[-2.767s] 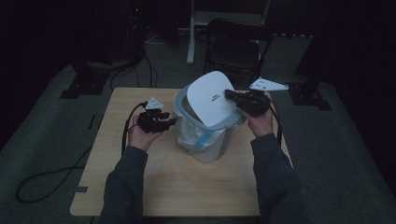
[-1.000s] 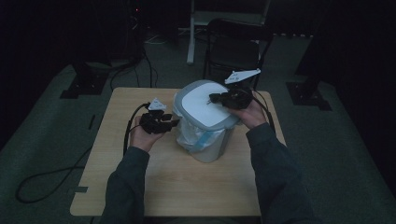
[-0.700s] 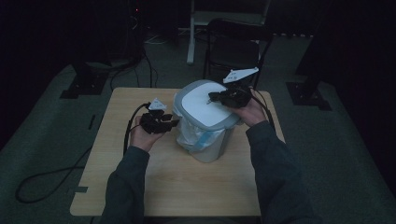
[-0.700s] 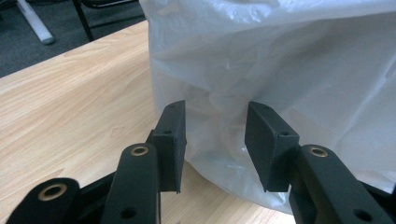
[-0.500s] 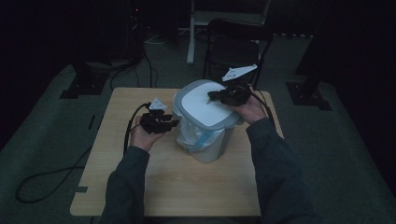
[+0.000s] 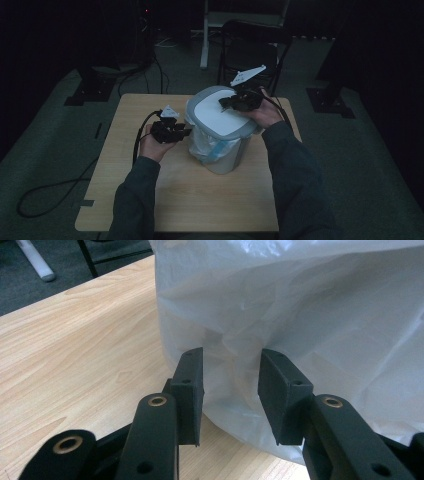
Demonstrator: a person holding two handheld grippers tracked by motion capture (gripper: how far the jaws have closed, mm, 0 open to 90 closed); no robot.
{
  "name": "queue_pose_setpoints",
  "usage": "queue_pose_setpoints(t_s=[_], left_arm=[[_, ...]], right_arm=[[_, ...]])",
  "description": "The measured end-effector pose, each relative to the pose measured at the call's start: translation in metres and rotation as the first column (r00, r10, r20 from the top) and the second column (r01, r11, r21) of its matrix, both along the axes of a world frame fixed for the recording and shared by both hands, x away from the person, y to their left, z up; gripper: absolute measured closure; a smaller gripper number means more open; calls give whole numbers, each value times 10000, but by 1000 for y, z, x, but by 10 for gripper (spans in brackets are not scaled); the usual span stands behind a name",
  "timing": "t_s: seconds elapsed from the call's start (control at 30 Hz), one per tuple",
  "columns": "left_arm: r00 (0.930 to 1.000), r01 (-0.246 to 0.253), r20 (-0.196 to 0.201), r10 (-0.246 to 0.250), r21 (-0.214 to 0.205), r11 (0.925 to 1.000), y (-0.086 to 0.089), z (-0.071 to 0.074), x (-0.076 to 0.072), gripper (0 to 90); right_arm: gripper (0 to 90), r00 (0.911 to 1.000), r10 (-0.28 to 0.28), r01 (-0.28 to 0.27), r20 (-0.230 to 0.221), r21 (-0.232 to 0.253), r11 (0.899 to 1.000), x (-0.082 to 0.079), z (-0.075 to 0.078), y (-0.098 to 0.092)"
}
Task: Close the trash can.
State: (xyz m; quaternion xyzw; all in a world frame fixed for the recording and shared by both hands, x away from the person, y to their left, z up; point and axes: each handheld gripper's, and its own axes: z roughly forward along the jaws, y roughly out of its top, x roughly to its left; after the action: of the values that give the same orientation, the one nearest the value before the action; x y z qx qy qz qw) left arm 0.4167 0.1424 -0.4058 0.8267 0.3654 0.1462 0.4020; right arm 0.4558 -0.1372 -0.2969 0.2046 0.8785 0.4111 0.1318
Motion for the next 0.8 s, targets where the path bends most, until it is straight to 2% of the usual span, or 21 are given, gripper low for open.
queue_pose_setpoints(t_s=[0.23,0.3,0.33,0.43,0.53,0.6,0.7,0.73,0.77,0.8], left_arm=[[10000,22,-8,-22,-101,9999,2,-1,1,624],[10000,31,-14,-31,-141,9999,2,-1,1,614],[10000,45,1,-45,-158,9999,2,-1,1,614],[10000,53,16,-52,-122,9999,2,-1,-1,609],[10000,6,65,-5,-152,9999,4,0,-2,605],[9999,-45,91,47,-221,9997,6,0,-2,604],[9999,-110,116,113,-263,9996,8,0,-2,601],[9998,-131,114,134,-263,9996,10,0,-2,601],[9998,-152,117,155,-300,9994,11,0,-2,599],[9998,-187,113,191,-325,9993,11,-1,-2,597]], right_arm=[[900,9999,-23,18,110,395,9992,-2,-2,-7],[899,9995,-295,288,67,804,9963,-3,-4,-15],[899,9995,-295,288,67,804,9963,-3,-4,-15],[866,9985,-523,498,145,1394,9890,-4,-5,-24],[823,9943,-999,929,373,1574,9832,-6,-7,-32],[796,9909,-1284,1188,405,1853,9755,-7,-7,-41],[726,9798,-1931,1775,525,2172,9598,-11,-5,-55],[726,9798,-1931,1775,525,2172,9598,-11,-5,-55],[703,9737,-2219,2039,512,2380,9496,-14,-4,-65],[691,9706,-2349,2158,530,2417,9461,-15,-5,-68]])
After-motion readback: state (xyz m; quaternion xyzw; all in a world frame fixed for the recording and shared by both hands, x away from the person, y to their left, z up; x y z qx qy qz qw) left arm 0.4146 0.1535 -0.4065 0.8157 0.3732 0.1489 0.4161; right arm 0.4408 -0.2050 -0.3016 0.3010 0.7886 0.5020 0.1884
